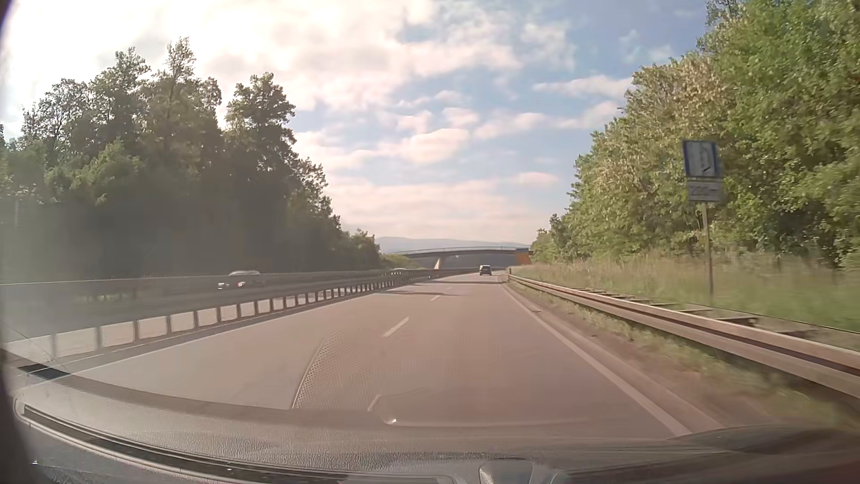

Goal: Follow the waypoints while adhering to traffic rules and regulations

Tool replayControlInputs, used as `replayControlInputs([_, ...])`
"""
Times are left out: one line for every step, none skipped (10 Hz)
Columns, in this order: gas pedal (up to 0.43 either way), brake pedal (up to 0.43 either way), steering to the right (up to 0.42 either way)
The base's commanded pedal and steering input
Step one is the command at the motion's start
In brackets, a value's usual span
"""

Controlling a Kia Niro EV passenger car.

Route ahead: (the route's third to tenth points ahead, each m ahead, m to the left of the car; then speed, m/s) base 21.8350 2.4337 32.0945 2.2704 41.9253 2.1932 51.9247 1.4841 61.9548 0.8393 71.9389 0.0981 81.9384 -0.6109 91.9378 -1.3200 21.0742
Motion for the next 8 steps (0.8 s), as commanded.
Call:
replayControlInputs([0.197,0.0,0.006])
replayControlInputs([0.197,0.0,0.005])
replayControlInputs([0.197,0.0,0.005])
replayControlInputs([0.197,0.0,0.005])
replayControlInputs([0.197,0.0,0.006])
replayControlInputs([0.197,0.0,0.005])
replayControlInputs([0.197,0.0,0.005])
replayControlInputs([0.197,0.0,0.004])
